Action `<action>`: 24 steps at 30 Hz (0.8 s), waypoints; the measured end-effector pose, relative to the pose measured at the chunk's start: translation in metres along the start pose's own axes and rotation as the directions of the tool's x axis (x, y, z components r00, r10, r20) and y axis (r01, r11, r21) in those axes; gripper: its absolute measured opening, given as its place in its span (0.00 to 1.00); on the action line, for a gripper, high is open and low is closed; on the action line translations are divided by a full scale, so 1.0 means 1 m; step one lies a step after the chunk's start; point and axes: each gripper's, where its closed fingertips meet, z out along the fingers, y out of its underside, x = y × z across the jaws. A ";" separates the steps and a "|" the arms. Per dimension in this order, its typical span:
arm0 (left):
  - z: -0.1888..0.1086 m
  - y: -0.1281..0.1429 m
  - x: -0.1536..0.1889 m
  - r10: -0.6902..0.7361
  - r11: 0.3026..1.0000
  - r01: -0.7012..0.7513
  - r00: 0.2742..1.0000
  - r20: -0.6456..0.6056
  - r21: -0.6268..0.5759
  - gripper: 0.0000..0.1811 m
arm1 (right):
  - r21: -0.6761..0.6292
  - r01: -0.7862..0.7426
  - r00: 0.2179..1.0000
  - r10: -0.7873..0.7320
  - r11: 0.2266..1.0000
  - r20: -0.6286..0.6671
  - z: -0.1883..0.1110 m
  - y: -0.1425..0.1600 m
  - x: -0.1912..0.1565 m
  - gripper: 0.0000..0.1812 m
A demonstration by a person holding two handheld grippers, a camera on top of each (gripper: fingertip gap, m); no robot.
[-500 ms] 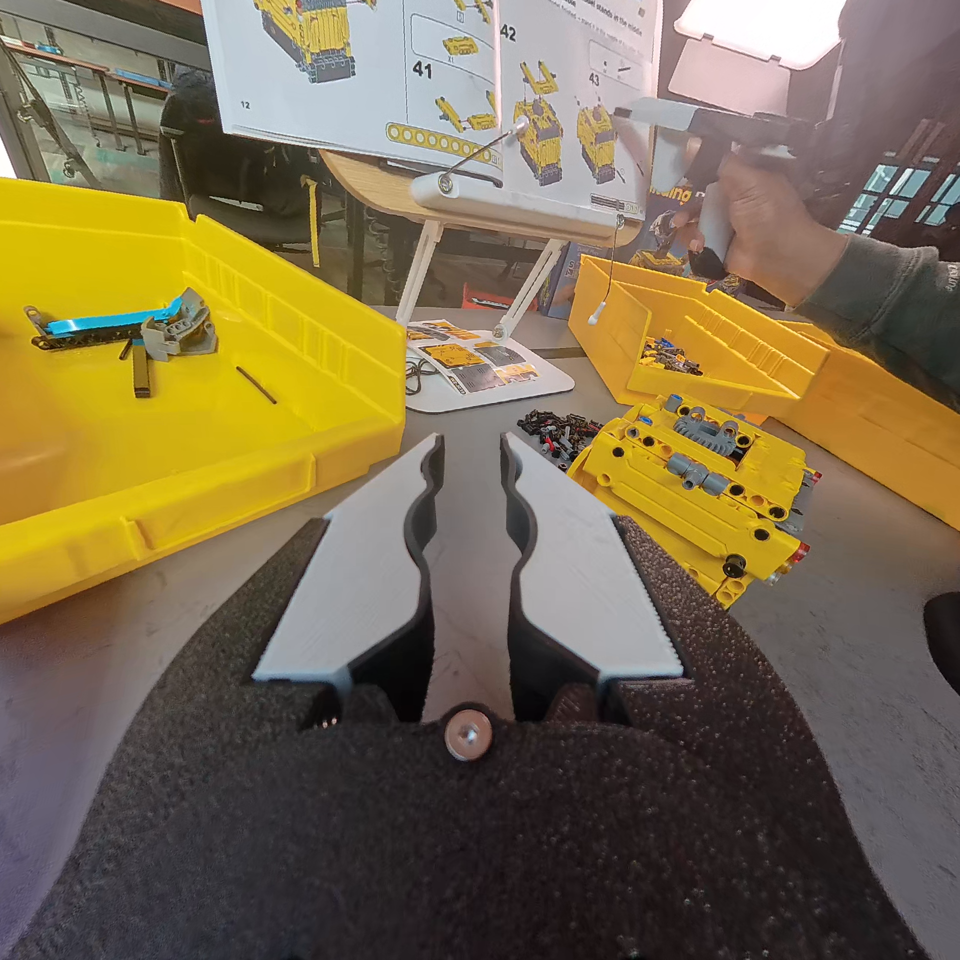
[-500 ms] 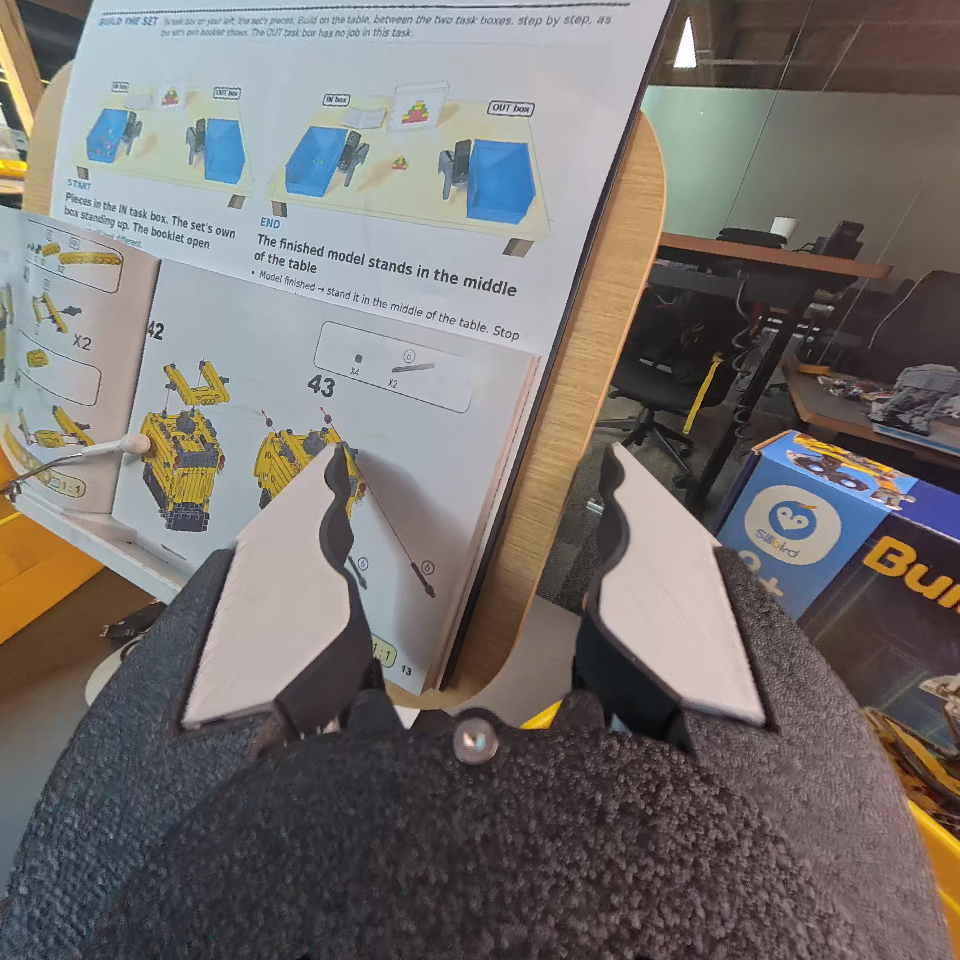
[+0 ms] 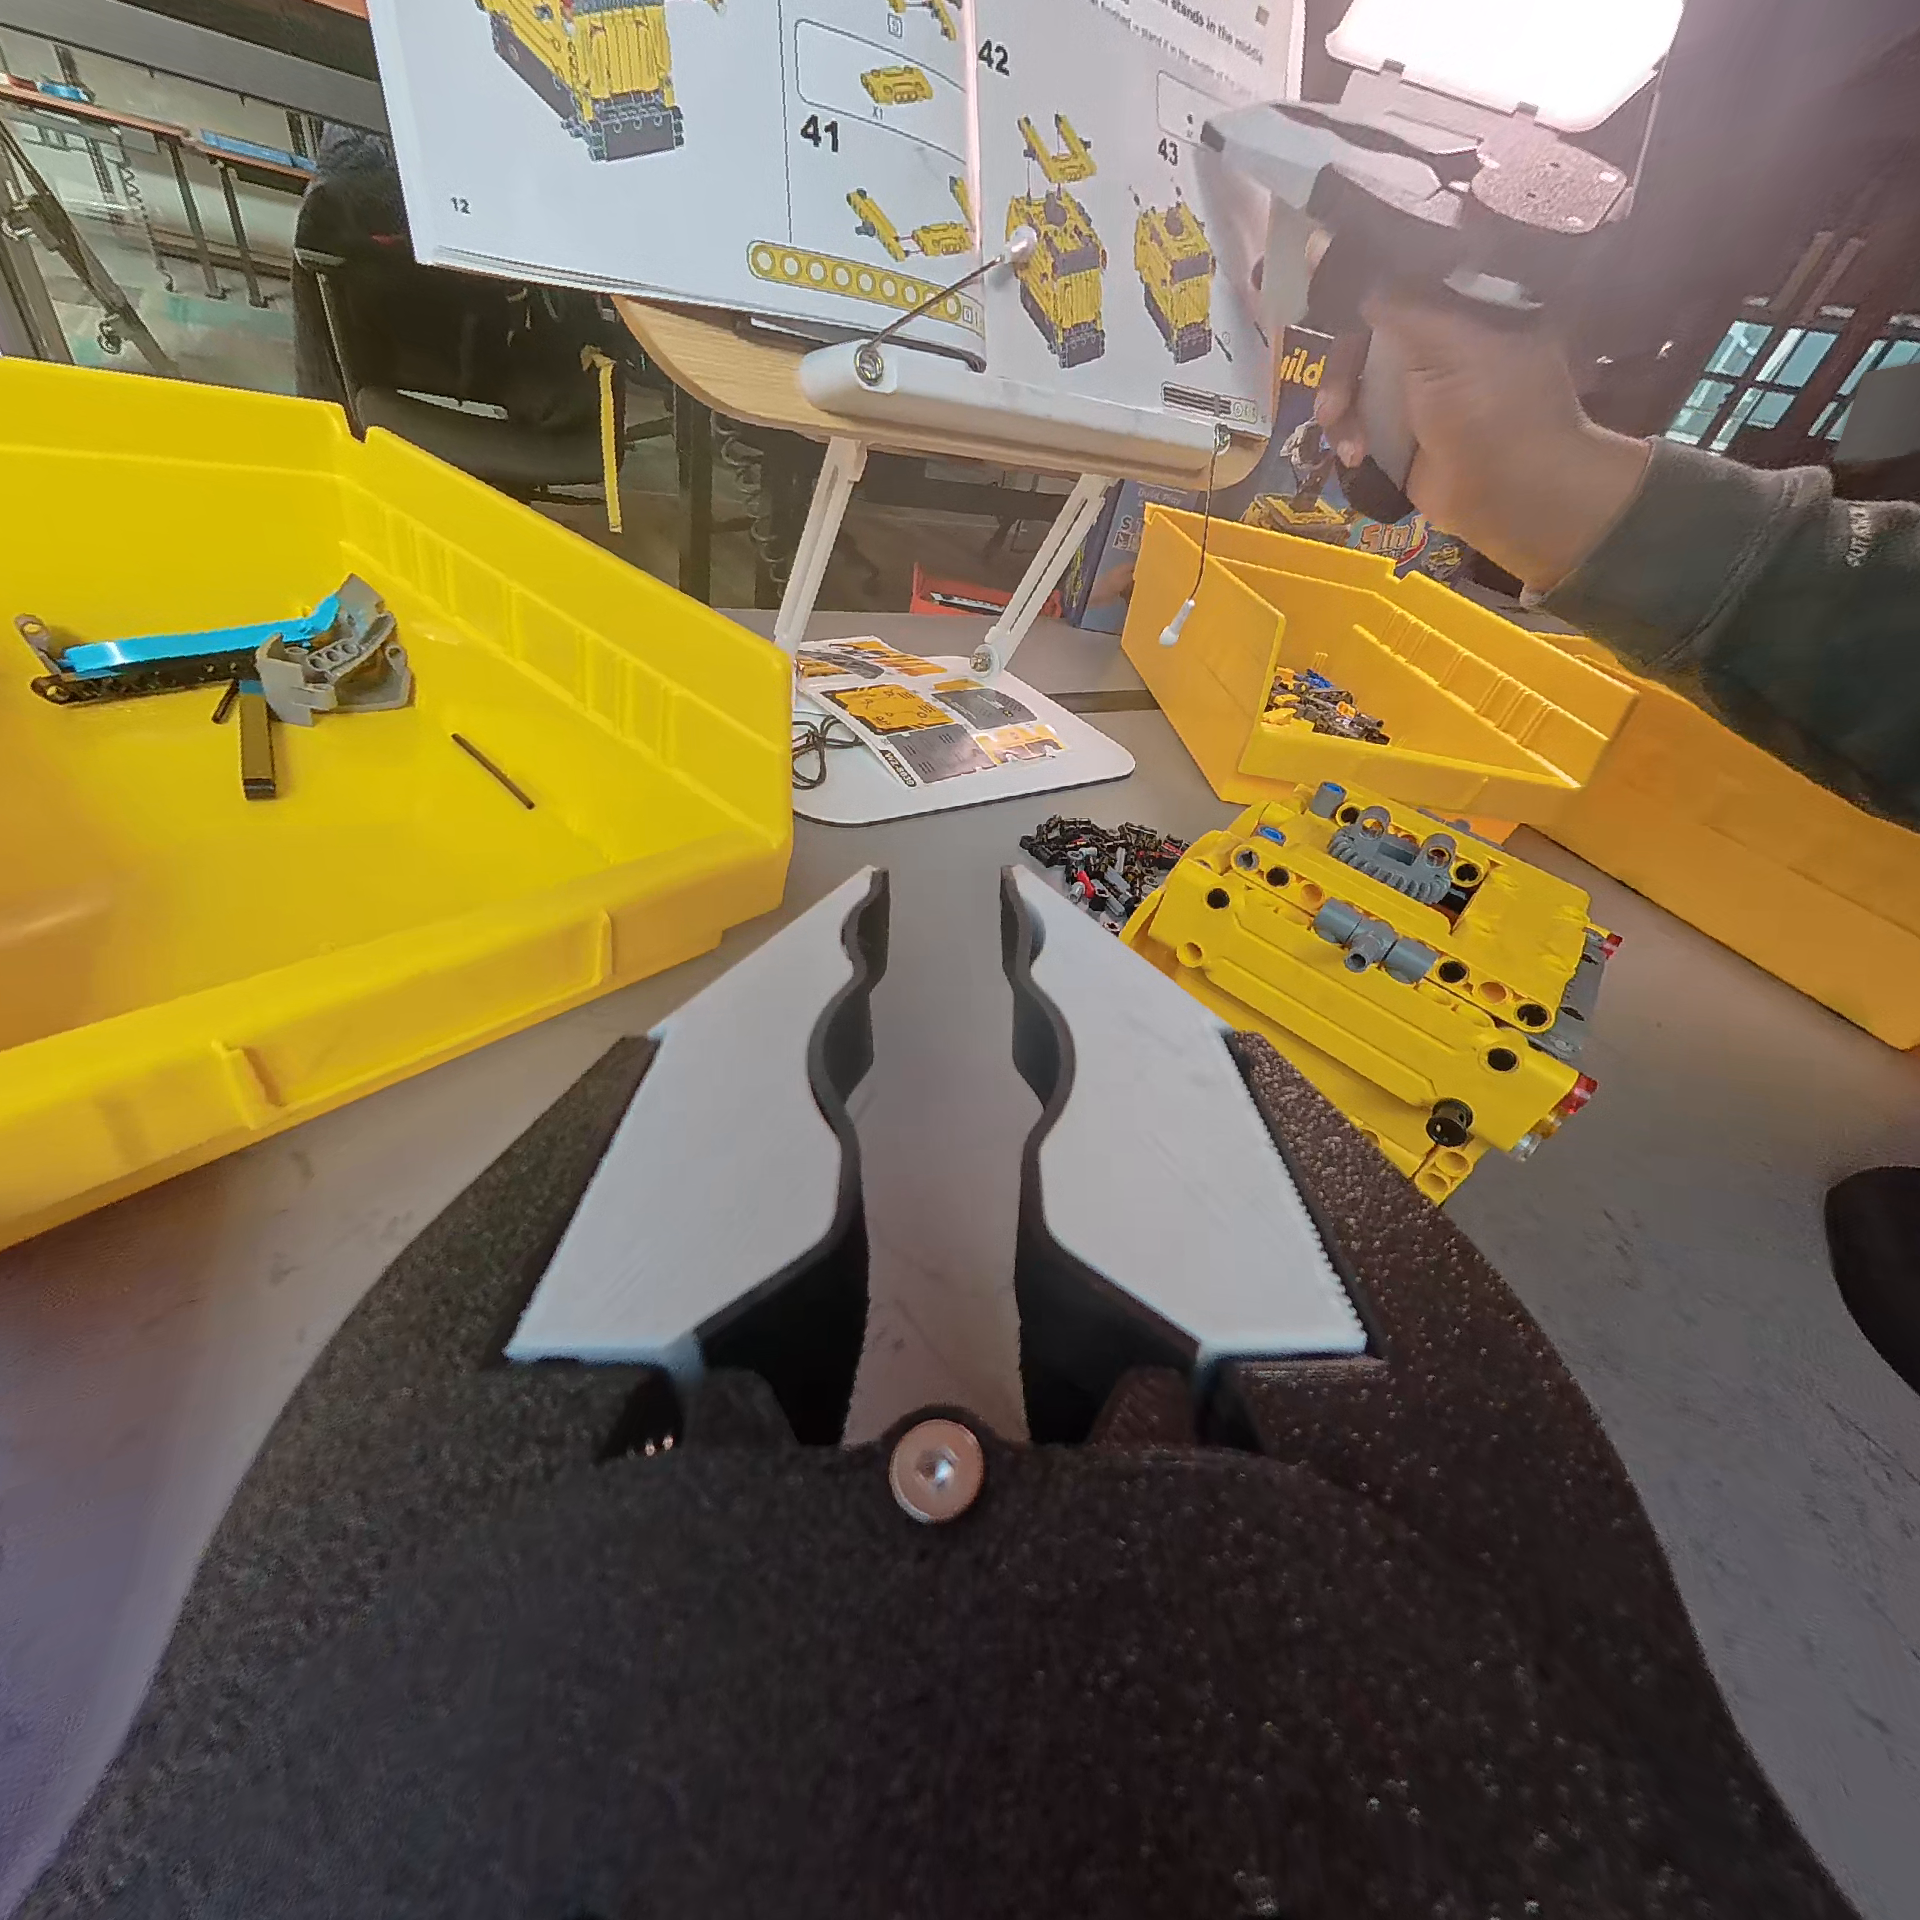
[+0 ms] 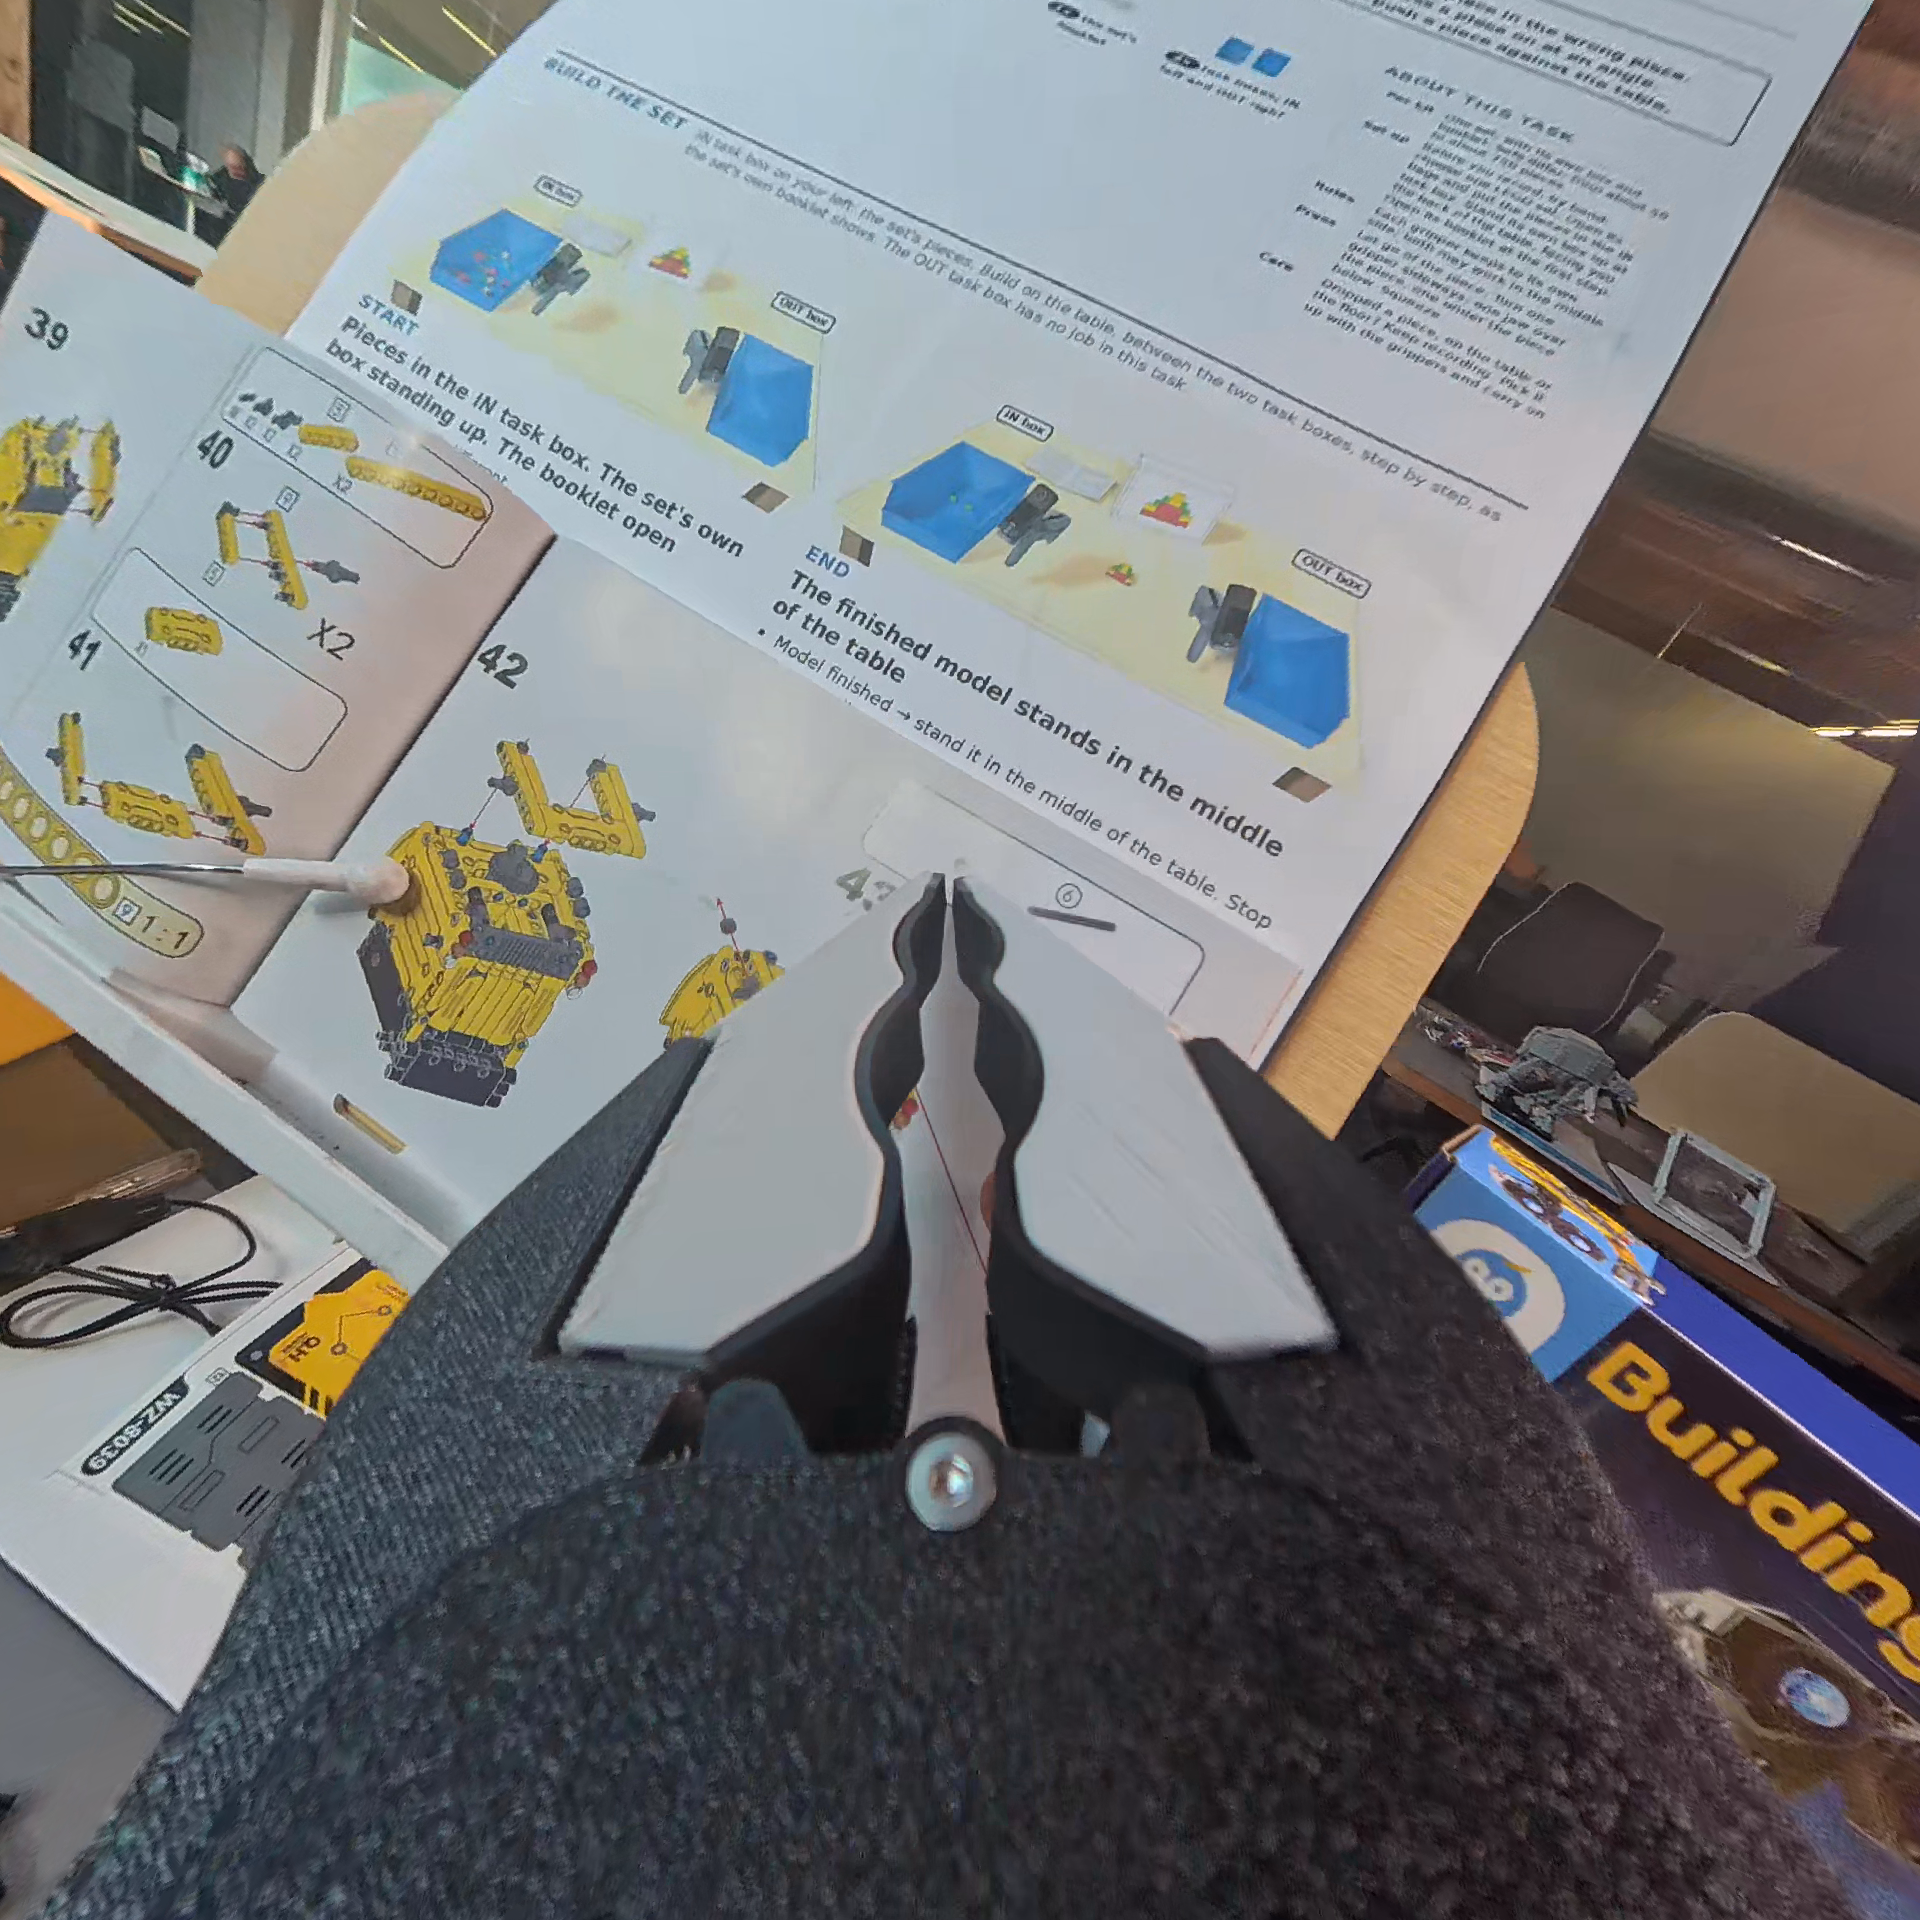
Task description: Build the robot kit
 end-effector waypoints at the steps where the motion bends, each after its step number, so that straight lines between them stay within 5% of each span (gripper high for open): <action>1: 0.000 0.000 0.000 -0.001 1.000 0.001 1.000 -0.001 0.001 0.11 | -0.010 0.000 1.000 0.000 1.000 0.003 0.001 0.003 -0.001 0.00; 13: 0.000 0.000 0.002 -0.005 1.000 0.005 1.000 -0.012 -0.001 0.11 | -0.028 -0.048 0.997 0.046 0.998 -0.063 -0.008 0.013 0.021 0.03; 16: 0.000 0.001 0.003 -0.007 1.000 0.007 1.000 -0.017 -0.005 0.12 | 0.040 -0.052 0.998 0.053 0.998 -0.024 -0.015 -0.004 0.017 0.03; 19: 0.000 0.001 0.006 -0.015 1.000 0.015 0.999 -0.034 -0.010 0.13 | 0.036 -0.065 0.986 0.059 0.997 0.155 -0.029 -0.026 -0.018 0.04; 24: -0.001 -0.001 0.024 -0.012 1.000 0.009 0.994 -0.108 -0.025 0.15 | -0.227 -0.088 0.879 0.182 0.970 0.441 -0.095 -0.010 -0.113 0.09</action>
